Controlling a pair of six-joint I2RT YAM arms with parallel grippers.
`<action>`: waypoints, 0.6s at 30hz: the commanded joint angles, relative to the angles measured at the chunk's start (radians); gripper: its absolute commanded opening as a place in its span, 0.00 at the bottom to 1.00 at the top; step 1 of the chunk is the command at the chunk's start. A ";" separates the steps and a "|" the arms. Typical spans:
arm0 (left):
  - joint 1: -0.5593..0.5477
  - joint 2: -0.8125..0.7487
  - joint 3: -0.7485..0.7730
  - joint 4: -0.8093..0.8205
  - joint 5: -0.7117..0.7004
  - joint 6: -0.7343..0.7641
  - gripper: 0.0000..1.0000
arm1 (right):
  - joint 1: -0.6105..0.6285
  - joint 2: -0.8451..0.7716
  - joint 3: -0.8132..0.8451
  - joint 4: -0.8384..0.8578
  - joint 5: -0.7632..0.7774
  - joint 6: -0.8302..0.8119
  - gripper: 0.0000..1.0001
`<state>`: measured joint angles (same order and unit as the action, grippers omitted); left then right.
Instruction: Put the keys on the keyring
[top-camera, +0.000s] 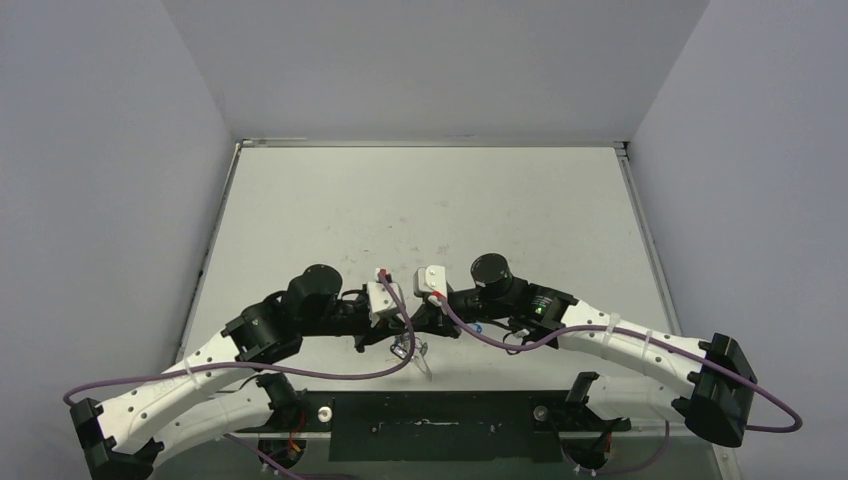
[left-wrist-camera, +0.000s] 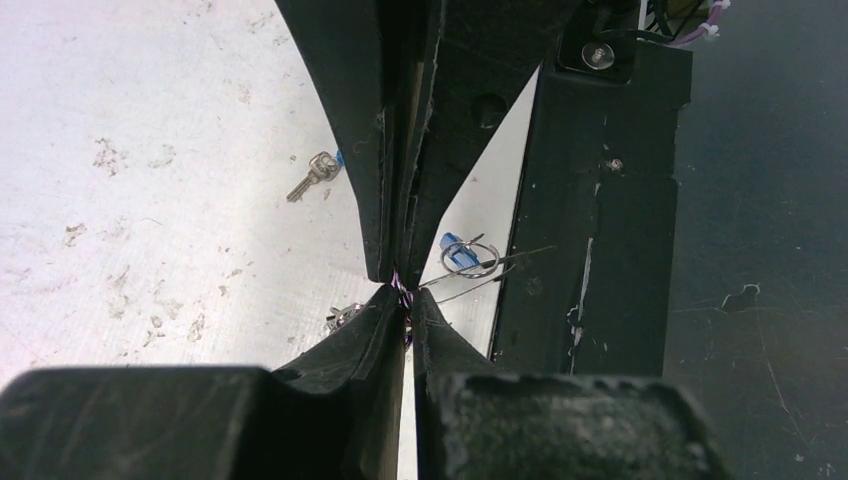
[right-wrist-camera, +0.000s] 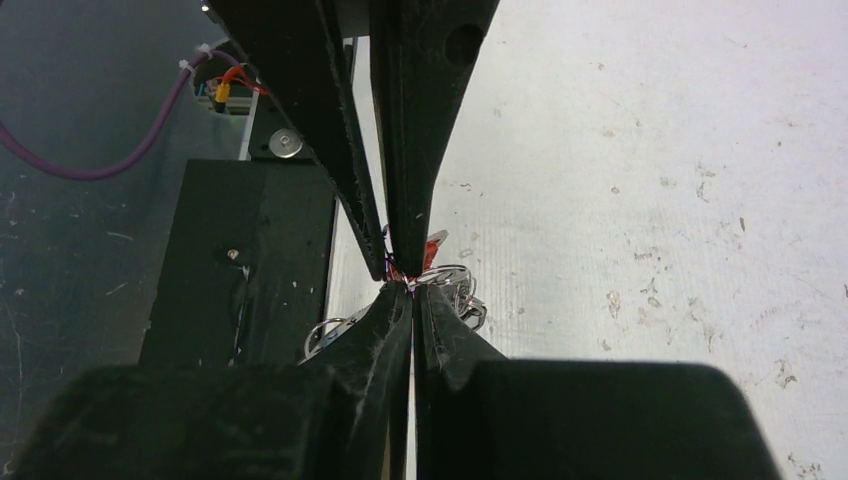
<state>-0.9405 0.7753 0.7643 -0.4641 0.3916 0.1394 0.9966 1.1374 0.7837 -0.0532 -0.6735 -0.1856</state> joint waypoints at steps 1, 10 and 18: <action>-0.003 -0.044 0.023 0.069 0.005 -0.016 0.11 | 0.004 -0.027 -0.007 0.160 -0.006 0.035 0.00; -0.003 -0.253 -0.118 0.187 -0.088 -0.065 0.37 | -0.015 -0.085 -0.097 0.313 -0.012 0.136 0.00; -0.003 -0.434 -0.280 0.317 -0.092 -0.089 0.42 | -0.018 -0.105 -0.136 0.422 -0.041 0.223 0.00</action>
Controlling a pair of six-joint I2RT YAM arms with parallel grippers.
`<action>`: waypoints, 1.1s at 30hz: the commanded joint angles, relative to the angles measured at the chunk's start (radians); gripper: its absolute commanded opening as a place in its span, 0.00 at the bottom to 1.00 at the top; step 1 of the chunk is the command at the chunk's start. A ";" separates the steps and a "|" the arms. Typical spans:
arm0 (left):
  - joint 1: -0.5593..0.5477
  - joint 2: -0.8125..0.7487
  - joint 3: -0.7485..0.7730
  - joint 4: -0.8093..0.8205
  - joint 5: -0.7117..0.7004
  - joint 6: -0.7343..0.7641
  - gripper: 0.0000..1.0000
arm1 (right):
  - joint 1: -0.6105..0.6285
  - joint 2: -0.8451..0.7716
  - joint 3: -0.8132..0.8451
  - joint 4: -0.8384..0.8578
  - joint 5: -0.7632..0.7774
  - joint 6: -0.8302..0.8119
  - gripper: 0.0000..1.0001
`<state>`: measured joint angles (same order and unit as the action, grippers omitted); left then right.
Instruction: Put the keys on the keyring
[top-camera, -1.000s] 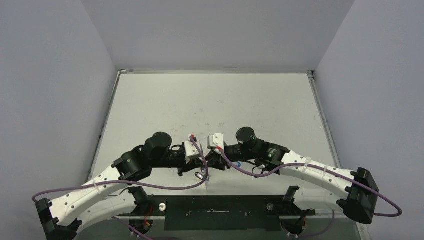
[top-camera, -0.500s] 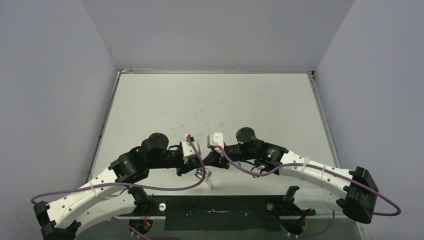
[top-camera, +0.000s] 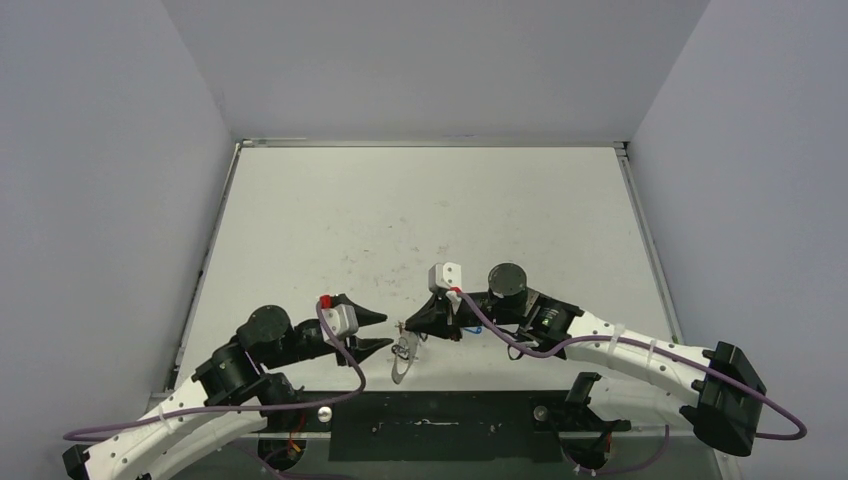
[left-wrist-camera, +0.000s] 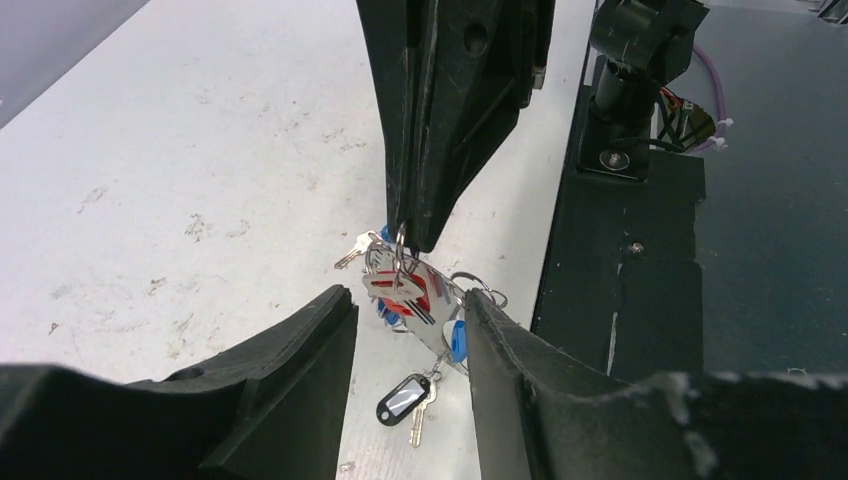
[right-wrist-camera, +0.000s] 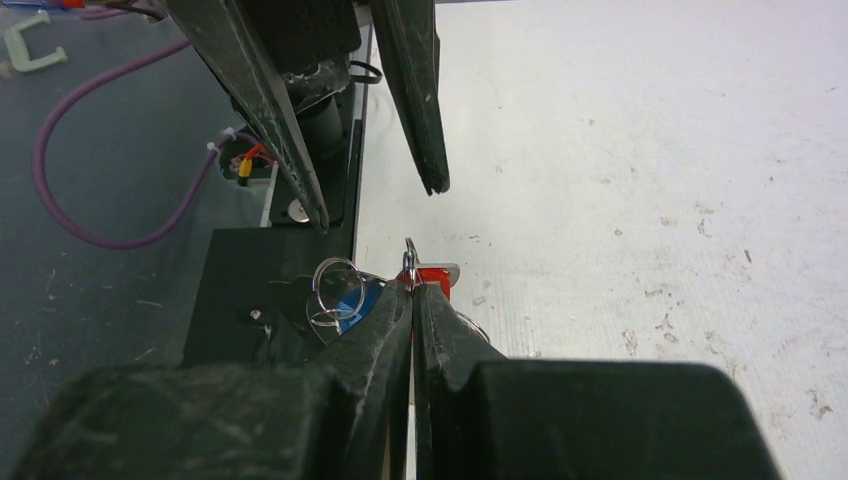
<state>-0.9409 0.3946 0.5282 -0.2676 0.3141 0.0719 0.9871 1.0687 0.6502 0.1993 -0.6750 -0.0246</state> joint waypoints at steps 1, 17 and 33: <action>-0.002 -0.061 -0.053 0.124 -0.017 -0.022 0.42 | -0.007 -0.036 -0.003 0.173 -0.042 0.066 0.00; -0.003 0.021 -0.056 0.171 -0.007 0.007 0.19 | -0.006 -0.027 0.008 0.173 -0.046 0.081 0.00; -0.002 0.036 -0.029 0.004 -0.038 0.043 0.00 | -0.006 -0.042 0.008 0.240 -0.035 0.124 0.00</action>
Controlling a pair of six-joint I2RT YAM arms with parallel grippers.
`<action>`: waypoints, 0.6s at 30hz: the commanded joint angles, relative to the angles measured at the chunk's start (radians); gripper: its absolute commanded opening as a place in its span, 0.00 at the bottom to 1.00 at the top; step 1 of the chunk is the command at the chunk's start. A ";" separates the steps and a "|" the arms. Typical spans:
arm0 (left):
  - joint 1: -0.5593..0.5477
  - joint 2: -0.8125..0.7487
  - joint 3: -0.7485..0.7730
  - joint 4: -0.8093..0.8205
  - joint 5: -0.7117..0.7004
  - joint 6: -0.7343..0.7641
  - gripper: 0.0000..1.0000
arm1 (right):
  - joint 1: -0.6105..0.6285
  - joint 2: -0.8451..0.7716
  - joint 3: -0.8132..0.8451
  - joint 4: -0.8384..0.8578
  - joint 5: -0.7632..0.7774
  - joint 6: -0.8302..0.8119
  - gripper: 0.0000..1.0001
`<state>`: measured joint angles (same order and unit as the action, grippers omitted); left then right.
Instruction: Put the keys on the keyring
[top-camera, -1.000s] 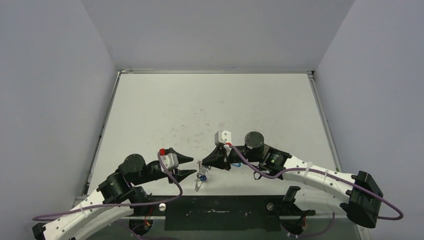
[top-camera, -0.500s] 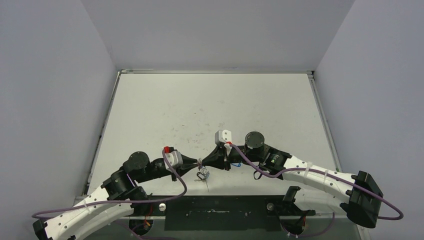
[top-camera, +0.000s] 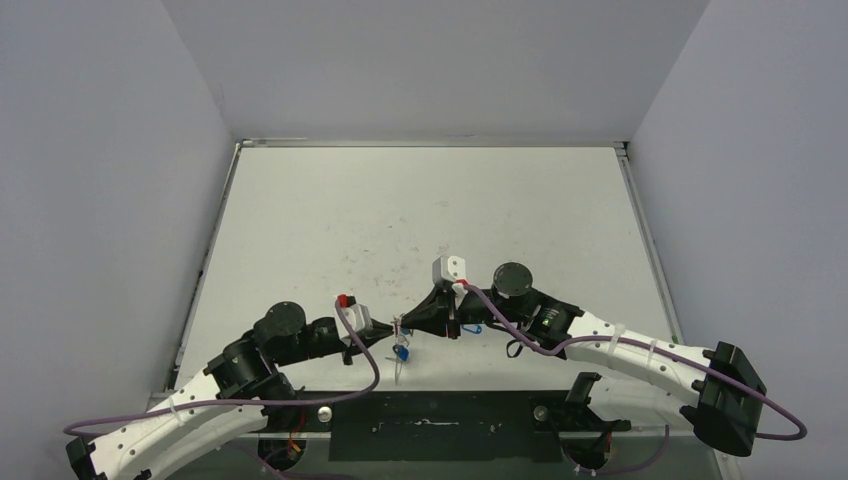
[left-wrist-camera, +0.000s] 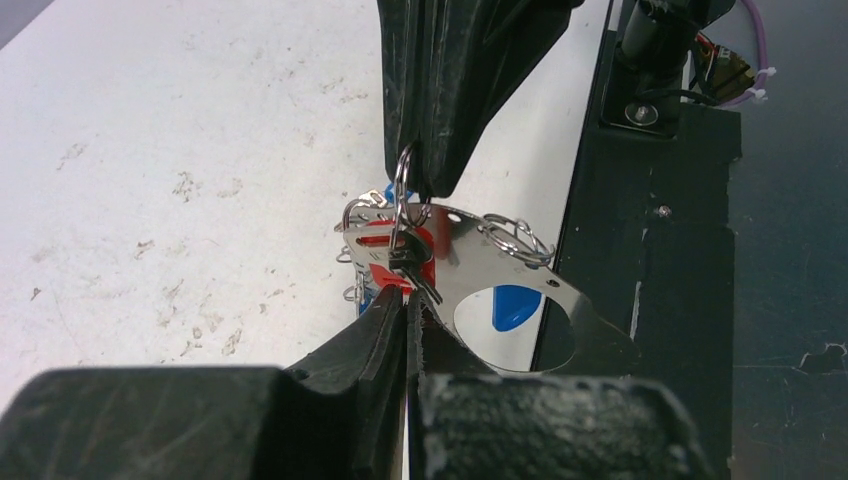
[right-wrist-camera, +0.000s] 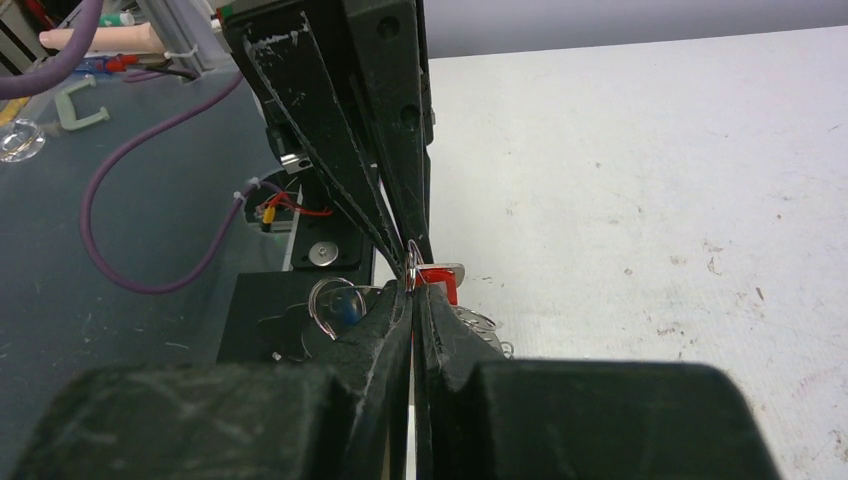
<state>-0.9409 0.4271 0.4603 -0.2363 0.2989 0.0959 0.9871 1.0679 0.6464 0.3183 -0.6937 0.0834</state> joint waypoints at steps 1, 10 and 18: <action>-0.003 0.004 0.043 -0.033 -0.026 0.021 0.00 | -0.006 -0.042 0.012 0.118 -0.017 0.016 0.00; -0.003 -0.025 0.096 -0.031 -0.055 0.019 0.16 | -0.007 -0.037 0.014 0.095 -0.018 0.005 0.00; -0.003 -0.057 0.080 0.095 -0.040 0.009 0.27 | -0.006 -0.039 0.019 0.078 -0.023 0.000 0.00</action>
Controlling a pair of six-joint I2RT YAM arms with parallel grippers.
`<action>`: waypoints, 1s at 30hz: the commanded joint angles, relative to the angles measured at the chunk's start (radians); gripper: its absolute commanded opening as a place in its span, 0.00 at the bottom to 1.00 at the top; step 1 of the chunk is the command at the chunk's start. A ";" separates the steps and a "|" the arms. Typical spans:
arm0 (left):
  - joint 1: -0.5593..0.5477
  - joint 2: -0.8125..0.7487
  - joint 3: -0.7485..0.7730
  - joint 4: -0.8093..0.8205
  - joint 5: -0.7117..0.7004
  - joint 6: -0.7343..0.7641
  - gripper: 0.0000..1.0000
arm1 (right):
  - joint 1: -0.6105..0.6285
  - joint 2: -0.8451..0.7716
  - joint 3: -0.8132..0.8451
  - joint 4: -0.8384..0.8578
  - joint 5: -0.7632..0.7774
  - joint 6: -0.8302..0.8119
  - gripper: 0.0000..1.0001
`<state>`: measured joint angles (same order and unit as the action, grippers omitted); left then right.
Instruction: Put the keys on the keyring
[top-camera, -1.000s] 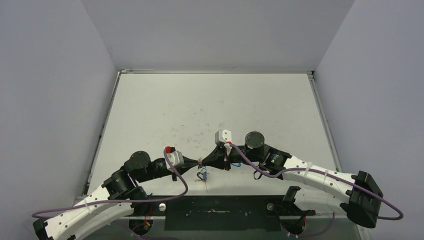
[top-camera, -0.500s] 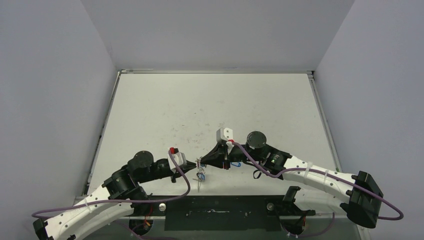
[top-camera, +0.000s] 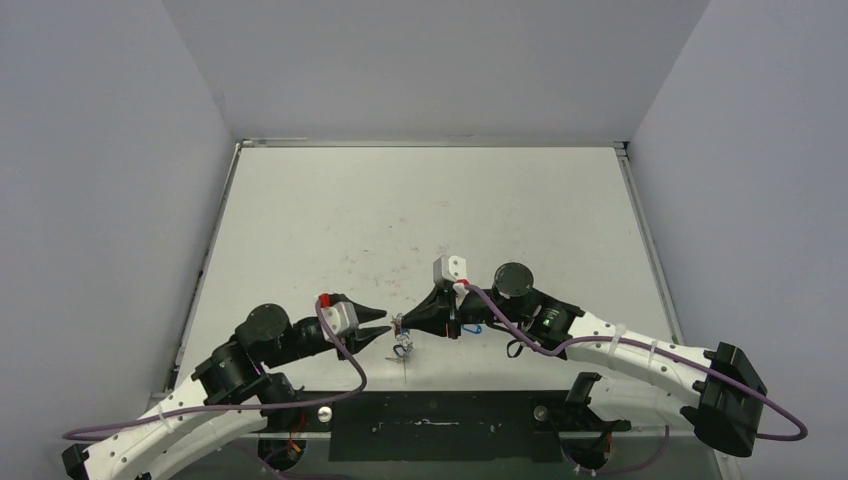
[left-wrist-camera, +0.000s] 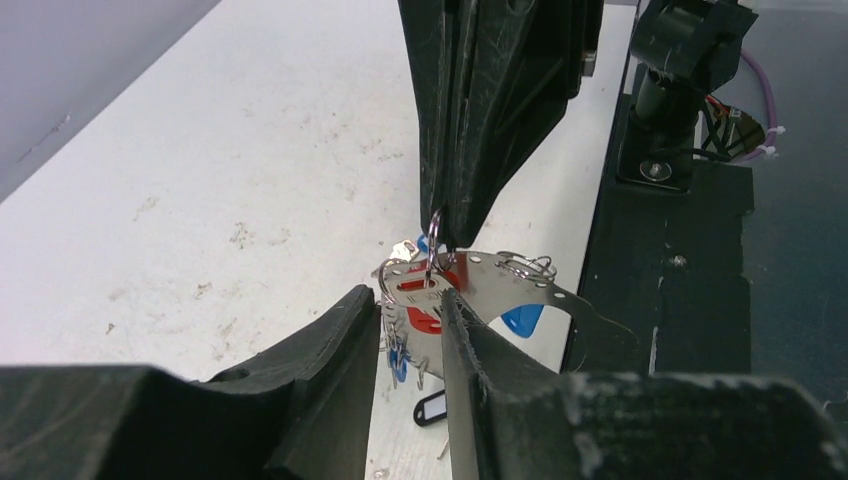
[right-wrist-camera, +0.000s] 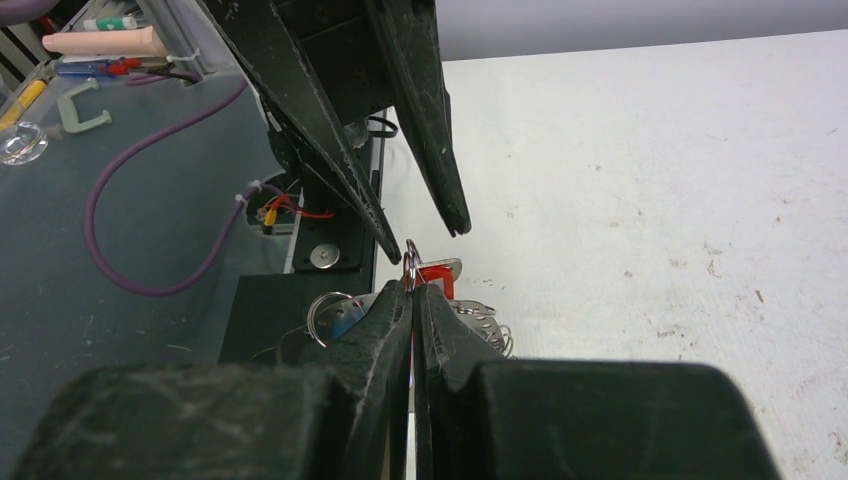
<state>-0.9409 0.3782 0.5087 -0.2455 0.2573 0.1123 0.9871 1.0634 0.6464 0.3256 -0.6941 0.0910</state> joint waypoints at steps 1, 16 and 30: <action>-0.002 -0.004 0.030 0.111 0.007 -0.008 0.27 | -0.006 -0.037 0.019 0.069 -0.022 -0.009 0.00; -0.002 0.051 0.042 0.112 0.073 0.004 0.00 | -0.006 -0.045 0.022 0.055 -0.014 -0.011 0.00; -0.002 0.019 0.005 -0.001 0.034 0.019 0.00 | -0.007 -0.051 0.018 0.106 -0.016 0.014 0.00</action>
<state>-0.9409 0.3992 0.5095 -0.2195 0.3103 0.1169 0.9817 1.0523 0.6464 0.3153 -0.6952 0.0925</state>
